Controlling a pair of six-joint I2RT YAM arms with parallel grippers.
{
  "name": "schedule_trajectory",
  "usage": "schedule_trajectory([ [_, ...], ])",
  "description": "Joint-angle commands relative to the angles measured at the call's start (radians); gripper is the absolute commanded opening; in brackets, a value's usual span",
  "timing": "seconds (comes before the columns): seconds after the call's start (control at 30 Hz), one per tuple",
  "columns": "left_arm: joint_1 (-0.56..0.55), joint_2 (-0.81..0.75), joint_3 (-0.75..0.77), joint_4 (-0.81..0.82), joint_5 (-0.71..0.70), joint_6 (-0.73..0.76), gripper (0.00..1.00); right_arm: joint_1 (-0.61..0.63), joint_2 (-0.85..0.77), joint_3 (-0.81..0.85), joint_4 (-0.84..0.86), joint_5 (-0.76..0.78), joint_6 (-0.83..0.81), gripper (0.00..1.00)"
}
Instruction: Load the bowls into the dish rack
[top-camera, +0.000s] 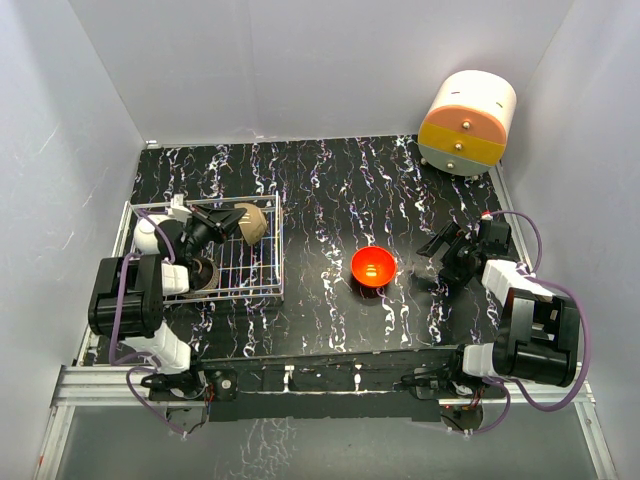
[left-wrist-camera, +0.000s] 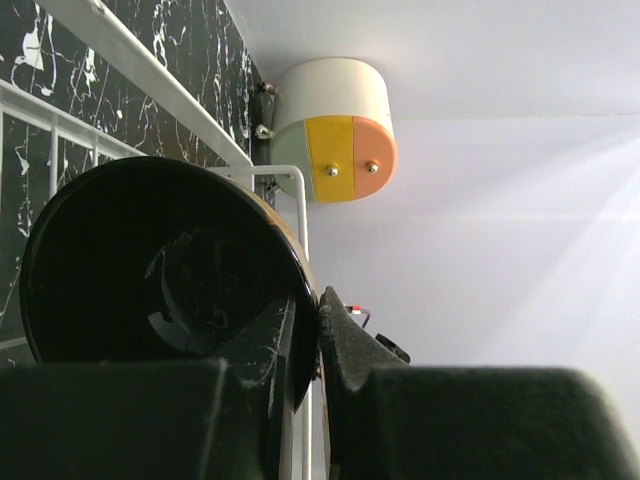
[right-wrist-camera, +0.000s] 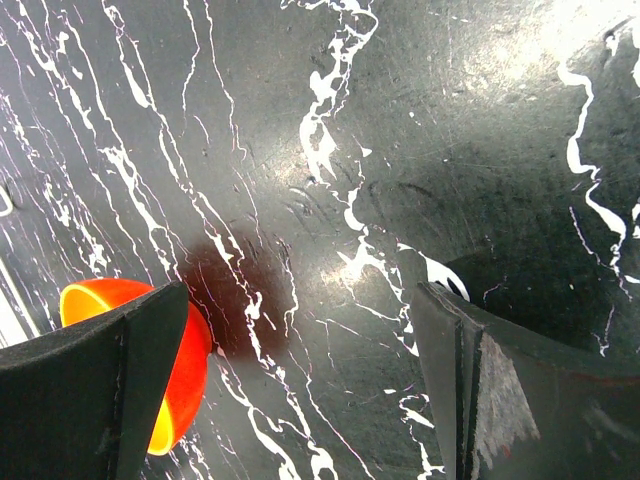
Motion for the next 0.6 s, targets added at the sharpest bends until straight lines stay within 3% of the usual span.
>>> schedule_trajectory([
  [0.0,0.032,-0.031,0.002,-0.095,0.019,0.074,0.0,-0.007,0.013,0.007,0.042,0.01,-0.014,0.98],
  [0.23,0.089,-0.108,0.01,-0.385,0.004,0.221,0.0,-0.007,0.015,0.003,0.047,0.006,-0.014,0.98],
  [0.57,0.14,-0.103,0.017,-0.482,0.025,0.288,0.16,-0.007,0.011,-0.001,0.045,0.005,-0.014,0.98],
])
